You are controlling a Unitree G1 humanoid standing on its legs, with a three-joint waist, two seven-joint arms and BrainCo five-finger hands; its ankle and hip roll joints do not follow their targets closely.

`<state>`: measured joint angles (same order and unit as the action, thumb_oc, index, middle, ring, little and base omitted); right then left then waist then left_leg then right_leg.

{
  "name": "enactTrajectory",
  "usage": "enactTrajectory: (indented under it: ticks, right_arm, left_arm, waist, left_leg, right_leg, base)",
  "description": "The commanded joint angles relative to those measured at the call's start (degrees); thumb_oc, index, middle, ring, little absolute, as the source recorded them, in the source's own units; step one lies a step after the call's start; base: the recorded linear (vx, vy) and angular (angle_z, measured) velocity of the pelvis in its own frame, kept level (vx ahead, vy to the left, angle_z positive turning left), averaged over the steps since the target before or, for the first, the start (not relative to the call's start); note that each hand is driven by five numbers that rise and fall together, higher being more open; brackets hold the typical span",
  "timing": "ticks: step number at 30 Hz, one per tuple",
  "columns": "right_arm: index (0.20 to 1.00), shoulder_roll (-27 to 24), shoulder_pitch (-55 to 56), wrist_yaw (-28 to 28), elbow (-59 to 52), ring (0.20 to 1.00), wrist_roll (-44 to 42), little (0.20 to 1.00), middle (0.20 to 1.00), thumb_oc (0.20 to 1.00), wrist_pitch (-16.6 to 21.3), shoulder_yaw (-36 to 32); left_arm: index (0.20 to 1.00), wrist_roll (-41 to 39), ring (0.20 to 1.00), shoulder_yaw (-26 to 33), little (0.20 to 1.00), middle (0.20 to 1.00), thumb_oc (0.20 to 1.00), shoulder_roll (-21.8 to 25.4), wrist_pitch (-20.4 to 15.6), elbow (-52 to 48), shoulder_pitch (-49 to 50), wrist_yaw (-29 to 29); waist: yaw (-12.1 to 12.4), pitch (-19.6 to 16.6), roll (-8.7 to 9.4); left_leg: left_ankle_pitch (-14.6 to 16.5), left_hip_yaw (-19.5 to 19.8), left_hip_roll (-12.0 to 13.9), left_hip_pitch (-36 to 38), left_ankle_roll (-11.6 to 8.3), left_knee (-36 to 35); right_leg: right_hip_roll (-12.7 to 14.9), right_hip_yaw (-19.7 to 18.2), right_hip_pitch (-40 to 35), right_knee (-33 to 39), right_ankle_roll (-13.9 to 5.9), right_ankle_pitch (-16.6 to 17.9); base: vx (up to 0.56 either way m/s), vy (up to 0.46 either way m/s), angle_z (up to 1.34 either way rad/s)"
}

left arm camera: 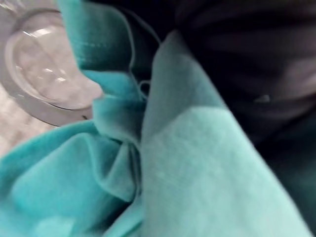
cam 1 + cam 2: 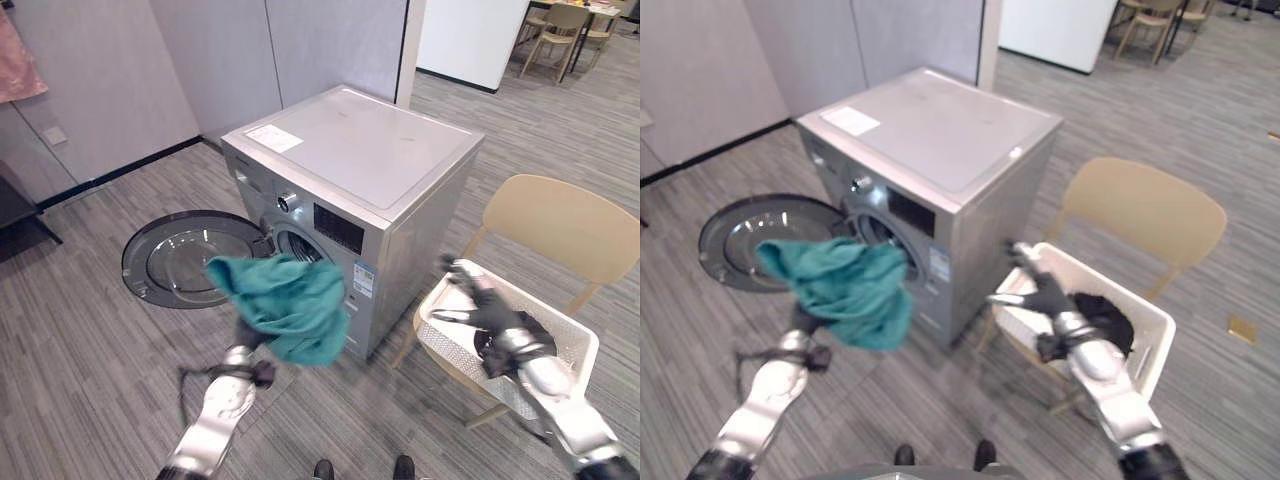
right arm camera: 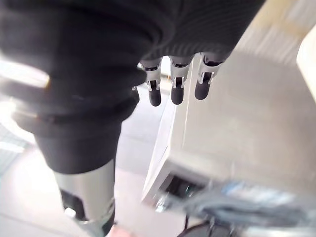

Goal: Grab the laundry basket,head to the washer,open it,put in the laundry and shut it.

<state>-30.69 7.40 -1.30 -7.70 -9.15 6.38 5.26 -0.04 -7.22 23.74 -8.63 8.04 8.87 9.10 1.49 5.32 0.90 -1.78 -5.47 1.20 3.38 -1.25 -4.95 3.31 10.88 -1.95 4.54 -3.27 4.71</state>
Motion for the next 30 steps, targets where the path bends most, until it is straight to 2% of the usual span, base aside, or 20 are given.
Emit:
enactTrajectory:
  ticks: [1,5,9,15,17,18,19,21,22,24,25,26,27,28,30]
  right_arm:
    - [1.0,2.5,0.3,1.2,2.4,1.0,5.6,1.0,1.0,1.0,3.8,1.3]
    - [1.0,5.1,4.2,3.1,12.4,1.0,9.0,1.0,1.0,1.0,2.3,-2.2]
    - [1.0,7.1,2.4,4.5,22.8,1.0,8.7,1.0,1.0,1.0,1.4,-1.9]
    - [1.0,7.9,-0.7,6.0,30.5,1.0,9.5,1.0,1.0,1.0,0.2,0.3]
    - [1.0,8.2,-1.6,6.6,32.3,1.0,9.9,1.0,1.0,1.0,-0.2,1.0]
    - [1.0,8.1,-2.5,7.5,34.6,1.0,10.9,1.0,1.0,1.0,-1.3,2.4]
    - [1.0,8.8,-3.2,7.5,34.8,1.0,11.0,1.0,1.0,1.0,-1.6,4.0]
    - [1.0,8.9,-4.3,7.8,35.3,1.0,11.7,1.0,1.0,1.0,-1.9,4.7]
    - [1.0,9.1,-4.6,7.9,34.4,1.0,12.0,1.0,1.0,1.0,-2.3,4.9]
    - [1.0,9.9,-3.9,8.0,33.7,1.0,11.9,1.0,1.0,1.0,-2.0,4.6]
    - [1.0,10.3,-3.6,8.0,33.4,1.0,11.6,1.0,1.0,1.0,-2.0,4.4]
    - [1.0,10.8,-3.5,8.3,33.4,1.0,11.1,1.0,1.0,1.0,-1.6,4.1]
    - [1.0,10.8,-3.5,8.3,33.5,1.0,11.1,1.0,1.0,1.0,-1.6,4.1]
    - [1.0,10.8,-3.6,8.4,33.2,1.0,11.1,1.0,1.0,1.0,-1.5,4.1]
    - [1.0,10.6,-3.7,8.1,33.1,1.0,10.7,1.0,1.0,1.0,-1.4,4.4]
  left_arm:
    - [0.2,-3.5,0.2,1.0,0.2,0.2,0.2,0.5,-3.1,3.0,-2.5,-0.4]
    - [0.2,-7.1,0.2,6.1,0.2,0.2,0.2,-2.0,-1.1,8.9,3.0,-2.1]
    - [0.2,-8.5,0.2,10.5,0.2,0.2,0.2,-3.1,0.5,14.5,5.4,-2.7]
    - [0.2,-9.1,0.2,10.3,0.2,0.2,0.2,-3.8,1.0,18.1,2.2,-1.1]
    - [0.2,-9.1,0.2,9.4,0.2,0.2,0.2,-3.6,0.8,17.2,1.0,-0.9]
    - [0.2,-9.0,0.2,7.7,0.2,0.2,0.2,-2.9,0.7,16.4,-0.6,-0.4]
    - [0.2,-8.9,0.2,6.5,0.2,0.2,0.2,-2.6,0.6,15.6,-1.0,-0.9]
    - [0.2,-8.5,0.2,6.0,0.2,0.2,0.2,-2.2,0.8,15.7,-1.7,-1.0]
    - [0.2,-8.0,0.2,6.0,0.2,0.2,0.2,-1.9,1.0,15.0,-1.5,-1.5]
    - [0.2,-7.5,0.2,5.6,0.2,0.2,0.2,-1.3,1.1,14.7,-2.2,-1.5]
    - [0.2,-7.0,0.2,4.6,0.2,0.2,0.2,-0.9,1.3,14.3,-2.9,-1.4]
    - [0.2,-7.1,0.2,3.6,0.2,0.2,0.2,-0.4,0.9,13.4,-4.1,-1.6]
    - [0.2,-7.1,0.2,3.6,0.2,0.2,0.2,-0.5,0.9,13.4,-4.1,-1.6]
    - [0.2,-7.1,0.2,3.4,0.2,0.2,0.2,-0.5,0.8,13.3,-4.3,-1.6]
    - [0.2,-6.9,0.2,3.0,0.2,0.2,0.2,-0.6,0.9,13.4,-4.0,-2.0]
  waist:
    - [-0.4,-1.1,1.79]
    - [-0.7,-0.3,1.53]
    - [-1.1,1.3,1.91]
    - [0.1,4.4,3.61]
    - [0.5,5.4,4.21]
    - [-0.4,5.4,4.61]
    - [-1.4,5.2,4.39]
    - [-1.3,5.1,4.71]
    - [-0.5,5.0,4.96]
    - [0.2,5.3,5.46]
    - [-0.2,6.0,5.7]
    - [-1.8,6.9,4.96]
    - [-1.8,6.8,4.95]
    - [-2.1,7.3,4.43]
    - [-2.5,8.7,3.82]
  left_leg:
    - [1.9,1.1,-1.2,-0.4,-0.22,0.0]
    - [1.6,1.2,-0.9,-0.5,-0.13,0.0]
    - [1.1,0.7,-0.7,-1.4,-0.27,0.9]
    - [1.1,0.4,-0.8,-6.9,-0.92,5.2]
    - [1.1,-1.6,-0.4,-9.7,-1.13,7.3]
    - [3.5,-12.0,2.3,-10.7,-1.53,9.5]
    - [4.4,-17.7,3.7,-9.5,-1.04,9.2]
    - [4.6,-17.3,3.4,-10.5,-0.9,9.5]
    - [5.3,-16.4,2.6,-10.7,0.19,9.3]
    - [6.0,-15.3,1.8,-11.2,1.03,9.9]
    - [6.3,-13.9,1.1,-11.2,1.42,9.8]
    - [5.9,-10.4,-0.8,-11.2,2.47,8.7]
    - [5.8,-10.4,-0.8,-11.2,2.48,8.6]
    - [6.0,-9.0,-1.2,-10.5,2.6,8.0]
    - [7.0,-6.1,-2.4,-7.8,3.18,7.4]
  right_leg:
    - [-0.3,-0.9,-2.7,-2.3,-3.21,-7.3]
    - [-0.7,-1.5,-2.4,-2.2,-2.74,-7.5]
    - [-1.1,-2.2,-1.7,-2.0,-2.09,-7.4]
    - [-0.3,0.4,-0.4,-1.7,-1.97,-6.9]
    - [0.6,2.7,0.6,-2.0,-2.17,-6.8]
    - [2.5,7.8,1.2,-2.0,-3.03,-7.5]
    - [3.6,11.3,1.4,-2.4,-3.75,-7.0]
    - [4.3,12.4,1.3,-2.9,-4.03,-7.1]
    - [5.2,13.1,0.7,-4.0,-4.13,-7.9]
    - [6.2,13.9,0.7,-7.2,-4.33,-9.2]
    - [5.7,11.2,1.9,-9.8,-4.0,-9.5]
    - [2.5,2.0,6.9,-13.1,-3.43,-10.4]
    - [2.5,2.0,7.0,-13.2,-3.43,-10.4]
    - [1.6,0.0,9.0,-14.2,-3.27,-10.3]
    - [0.5,-1.2,12.7,-14.4,-2.96,-8.1]
  base:
    - [0.0,-0.048,-0.11]
    - [-0.01,-0.05,-0.05]
    - [-0.04,-0.045,-0.06]
    - [-0.09,-0.011,0.05]
    - [-0.12,0.025,1.06]
    - [0.01,0.212,1.2]
    - [0.09,0.32,1.68]
    - [0.11,0.266,2.53]
    - [0.14,0.223,1.64]
    - [0.17,0.196,-0.02]
    - [0.21,0.222,0.54]
    - [0.16,0.183,1.54]
    - [0.2,0.211,2.46]
    - [0.25,0.098,1.91]
    - [0.28,0.083,0.66]
